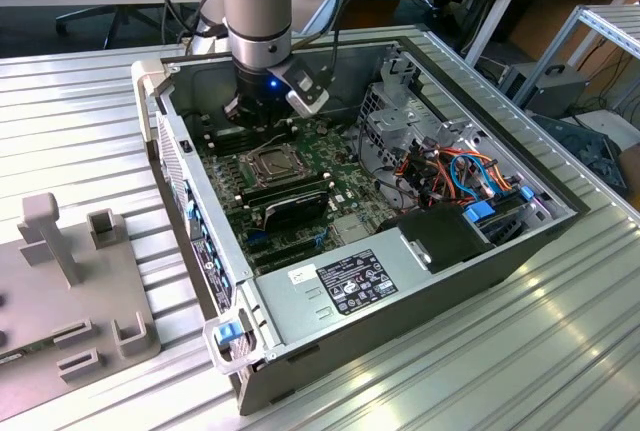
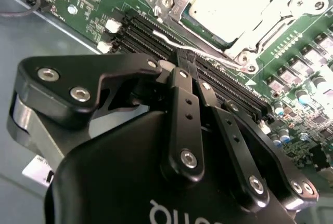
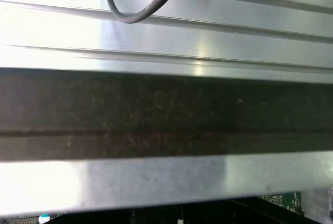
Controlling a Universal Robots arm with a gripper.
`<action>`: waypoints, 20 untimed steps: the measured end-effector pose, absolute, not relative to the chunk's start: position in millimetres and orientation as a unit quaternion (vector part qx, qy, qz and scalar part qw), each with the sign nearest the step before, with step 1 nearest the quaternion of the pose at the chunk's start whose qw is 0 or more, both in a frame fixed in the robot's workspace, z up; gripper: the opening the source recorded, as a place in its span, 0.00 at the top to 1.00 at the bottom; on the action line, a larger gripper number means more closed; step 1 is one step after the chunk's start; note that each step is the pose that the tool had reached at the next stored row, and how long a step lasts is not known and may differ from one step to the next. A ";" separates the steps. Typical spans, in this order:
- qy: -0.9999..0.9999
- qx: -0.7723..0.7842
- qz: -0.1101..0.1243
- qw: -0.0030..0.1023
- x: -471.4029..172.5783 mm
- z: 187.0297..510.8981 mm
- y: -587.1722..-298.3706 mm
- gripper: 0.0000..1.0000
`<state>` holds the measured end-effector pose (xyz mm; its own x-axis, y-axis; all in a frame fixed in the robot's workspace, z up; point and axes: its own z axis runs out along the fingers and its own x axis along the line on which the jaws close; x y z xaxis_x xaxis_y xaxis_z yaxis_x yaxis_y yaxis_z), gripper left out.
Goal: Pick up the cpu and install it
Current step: 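Install the first cpu locking lever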
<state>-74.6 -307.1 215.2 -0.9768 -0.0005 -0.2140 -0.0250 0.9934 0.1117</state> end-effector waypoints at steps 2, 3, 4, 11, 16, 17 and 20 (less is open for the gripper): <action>0.992 -0.007 0.057 0.109 -75.1 218.6 -307.0 0.89; 0.992 -0.007 0.057 0.111 -75.9 218.9 -307.0 0.89; 0.992 -0.007 0.057 0.113 -77.2 219.0 -307.0 0.89; 0.991 -0.007 0.057 0.122 -99.5 219.0 -307.0 0.89; 0.990 -0.007 0.057 0.126 -105.8 219.6 -307.0 0.89; 0.990 -0.006 0.057 0.127 -105.8 220.8 -307.0 0.89; 0.990 -0.005 0.056 0.128 -105.8 225.0 -307.4 0.89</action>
<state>-105.8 -307.4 225.0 -0.9674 0.0051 -0.2533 -0.0237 0.9936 0.1106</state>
